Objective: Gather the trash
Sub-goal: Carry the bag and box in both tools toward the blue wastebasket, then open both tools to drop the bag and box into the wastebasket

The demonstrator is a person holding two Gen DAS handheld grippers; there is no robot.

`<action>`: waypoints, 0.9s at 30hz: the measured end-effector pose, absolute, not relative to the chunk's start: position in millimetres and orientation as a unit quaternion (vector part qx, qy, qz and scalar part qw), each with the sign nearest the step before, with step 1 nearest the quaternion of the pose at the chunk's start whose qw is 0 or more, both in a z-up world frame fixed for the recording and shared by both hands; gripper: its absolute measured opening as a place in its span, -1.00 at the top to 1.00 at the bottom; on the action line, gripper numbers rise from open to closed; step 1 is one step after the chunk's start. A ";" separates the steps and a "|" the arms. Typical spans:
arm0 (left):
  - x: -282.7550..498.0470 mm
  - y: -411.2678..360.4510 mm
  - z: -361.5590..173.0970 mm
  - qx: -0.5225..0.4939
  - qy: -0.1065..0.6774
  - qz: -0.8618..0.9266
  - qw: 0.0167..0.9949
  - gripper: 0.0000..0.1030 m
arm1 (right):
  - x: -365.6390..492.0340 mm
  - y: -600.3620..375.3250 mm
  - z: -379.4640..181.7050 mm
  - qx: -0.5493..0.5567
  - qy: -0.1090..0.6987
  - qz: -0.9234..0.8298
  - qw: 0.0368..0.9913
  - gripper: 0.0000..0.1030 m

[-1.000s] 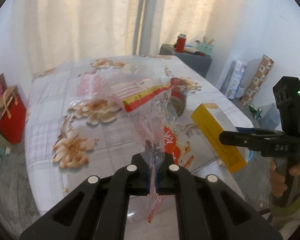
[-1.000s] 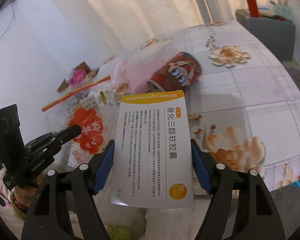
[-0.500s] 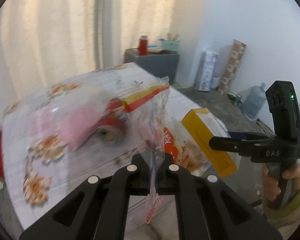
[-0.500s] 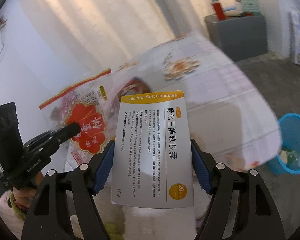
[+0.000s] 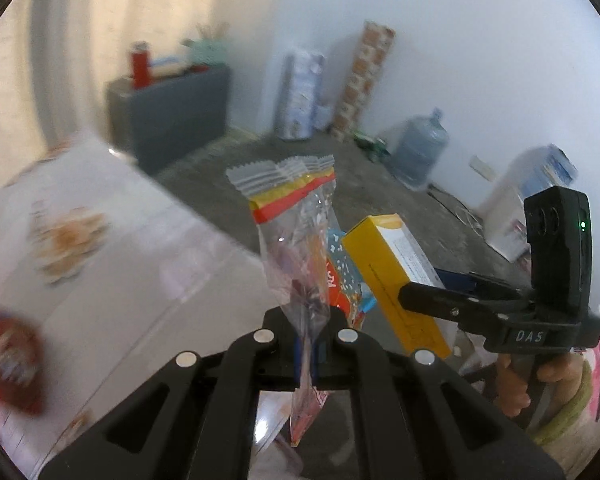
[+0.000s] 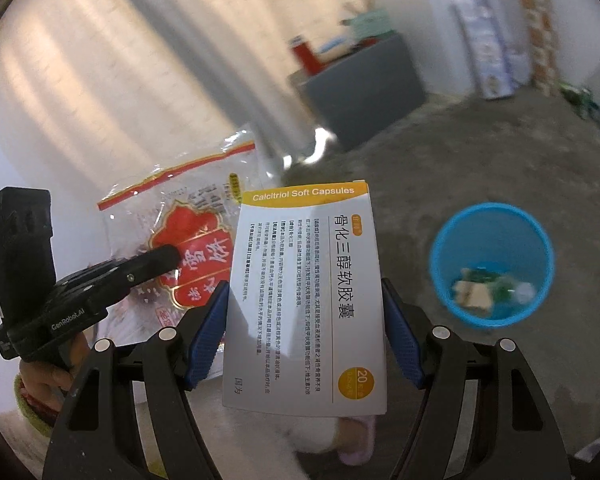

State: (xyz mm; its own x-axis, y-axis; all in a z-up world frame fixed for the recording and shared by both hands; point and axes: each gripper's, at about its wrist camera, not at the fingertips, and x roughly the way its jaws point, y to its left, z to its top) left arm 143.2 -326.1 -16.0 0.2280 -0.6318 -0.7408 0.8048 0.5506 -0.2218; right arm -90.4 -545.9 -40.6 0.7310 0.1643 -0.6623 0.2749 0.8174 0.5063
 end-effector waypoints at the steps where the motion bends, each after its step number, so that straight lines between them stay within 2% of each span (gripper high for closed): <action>1: 143.8 -339.0 -19.7 0.108 0.422 -0.467 0.769 0.95 | -92.6 -561.6 -46.9 0.311 0.366 -0.045 0.876 -0.32; 6: 157.8 -430.7 -50.0 0.151 0.463 -0.473 0.734 0.95 | -89.9 -612.4 -76.2 0.339 0.379 -0.092 0.856 -0.32; 13: 185.2 -519.3 -116.2 0.188 0.541 -0.434 0.695 0.95 | -77.8 -671.2 -136.6 0.383 0.414 -0.151 0.812 -0.32; 17: 201.1 -546.9 -150.9 0.180 0.593 -0.406 0.672 0.95 | -65.2 -687.7 -163.6 0.396 0.432 -0.176 0.791 -0.32; 20: 209.3 -568.6 -170.5 0.194 0.599 -0.391 0.672 0.95 | -56.7 -698.4 -177.1 0.400 0.442 -0.188 0.781 -0.32; 27: 233.1 -600.2 -201.1 0.145 0.630 -0.381 0.661 0.92 | -29.2 -725.6 -204.5 0.406 0.457 -0.213 0.763 -0.34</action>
